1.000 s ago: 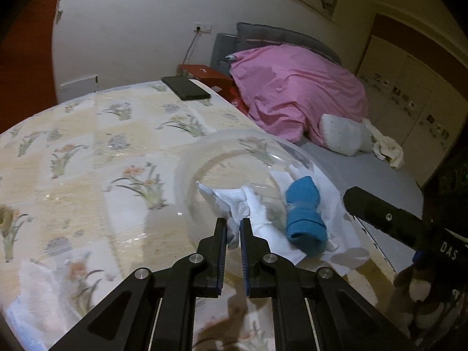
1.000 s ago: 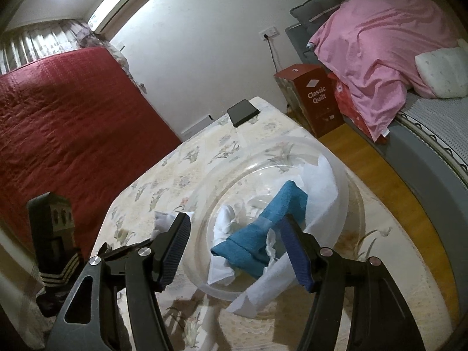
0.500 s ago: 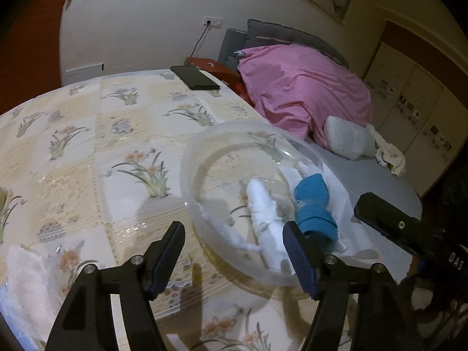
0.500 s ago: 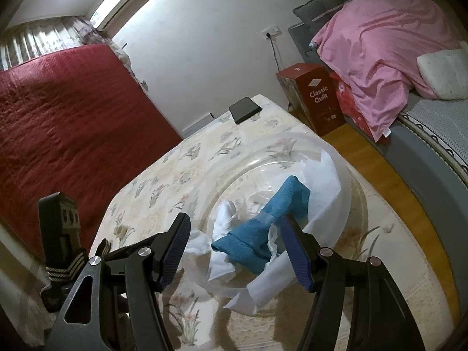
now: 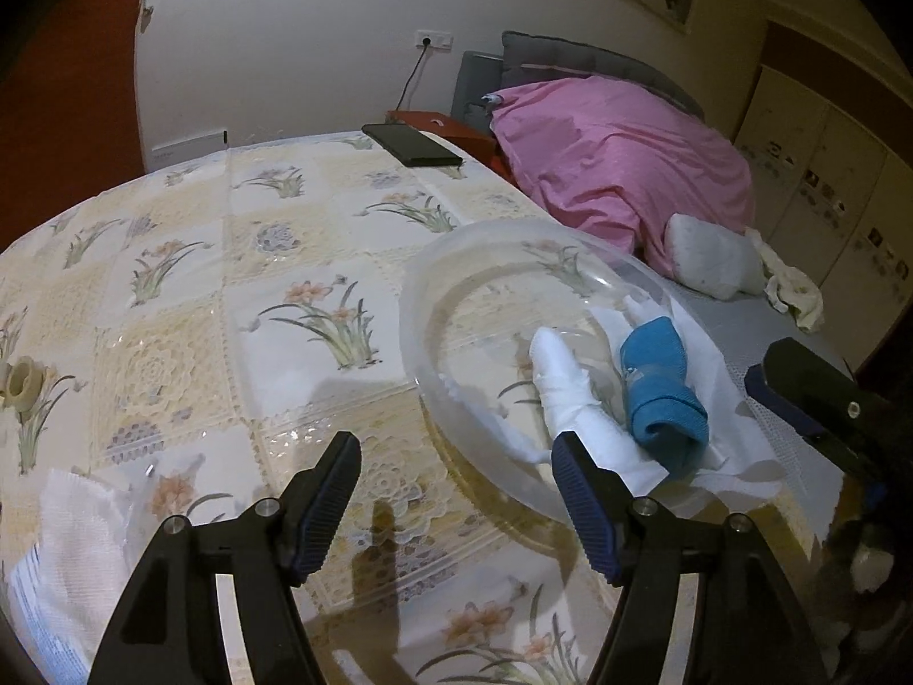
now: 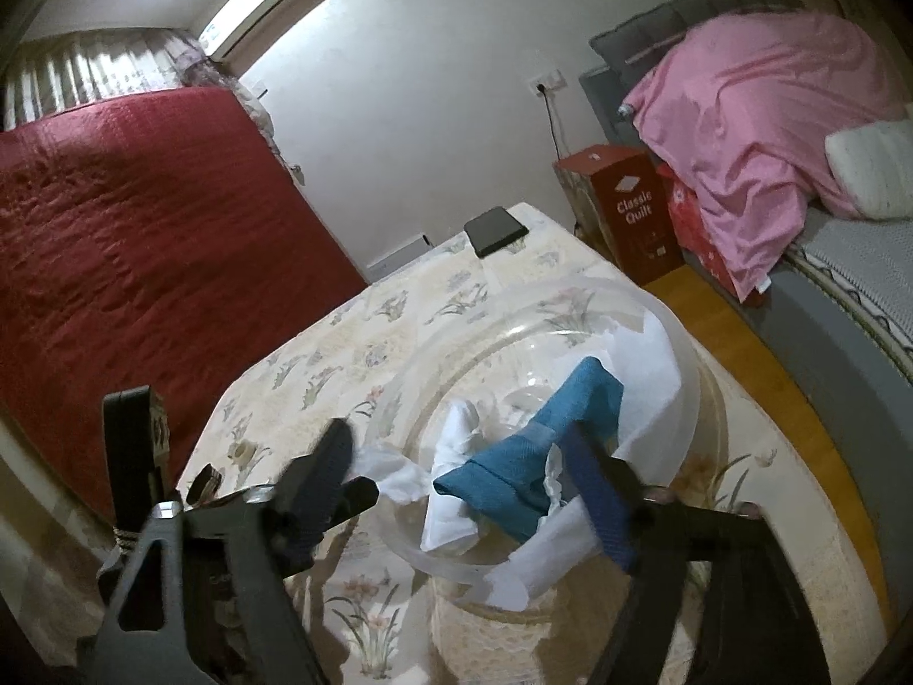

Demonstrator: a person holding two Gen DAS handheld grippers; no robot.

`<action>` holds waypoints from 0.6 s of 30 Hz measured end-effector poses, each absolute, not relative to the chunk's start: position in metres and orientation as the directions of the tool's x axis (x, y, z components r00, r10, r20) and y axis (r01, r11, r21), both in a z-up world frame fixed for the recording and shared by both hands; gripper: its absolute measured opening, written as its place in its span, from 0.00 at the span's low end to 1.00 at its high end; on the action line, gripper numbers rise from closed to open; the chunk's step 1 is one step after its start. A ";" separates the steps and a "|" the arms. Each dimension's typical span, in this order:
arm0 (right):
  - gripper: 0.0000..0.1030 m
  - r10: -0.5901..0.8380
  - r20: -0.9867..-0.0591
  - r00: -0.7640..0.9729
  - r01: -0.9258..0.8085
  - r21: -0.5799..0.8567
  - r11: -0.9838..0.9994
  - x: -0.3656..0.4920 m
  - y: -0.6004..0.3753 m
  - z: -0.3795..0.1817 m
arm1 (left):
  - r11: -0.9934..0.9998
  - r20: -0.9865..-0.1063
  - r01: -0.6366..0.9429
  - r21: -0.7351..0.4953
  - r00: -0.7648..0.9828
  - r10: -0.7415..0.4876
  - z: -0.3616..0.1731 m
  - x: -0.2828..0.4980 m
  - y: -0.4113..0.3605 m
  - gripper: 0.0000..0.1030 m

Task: Organize soft objects
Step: 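Move both open grippers away from the bowl back to the pile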

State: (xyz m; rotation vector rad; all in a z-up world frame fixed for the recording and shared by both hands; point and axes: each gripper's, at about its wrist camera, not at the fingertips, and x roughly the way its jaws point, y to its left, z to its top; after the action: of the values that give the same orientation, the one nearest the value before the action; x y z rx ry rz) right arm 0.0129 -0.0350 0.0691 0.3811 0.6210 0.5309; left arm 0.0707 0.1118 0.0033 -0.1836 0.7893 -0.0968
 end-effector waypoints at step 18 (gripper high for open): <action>0.86 0.644 -0.504 0.576 -0.471 0.439 0.765 -0.003 0.011 0.067 | 0.965 -0.677 -0.099 -0.245 0.730 -0.097 0.009 0.029 0.150 0.77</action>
State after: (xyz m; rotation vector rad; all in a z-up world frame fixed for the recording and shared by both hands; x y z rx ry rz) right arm -0.0028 0.0107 0.0665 0.2697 0.6964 0.6617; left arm 0.0287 0.1500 0.0094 -0.2737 0.7550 0.0009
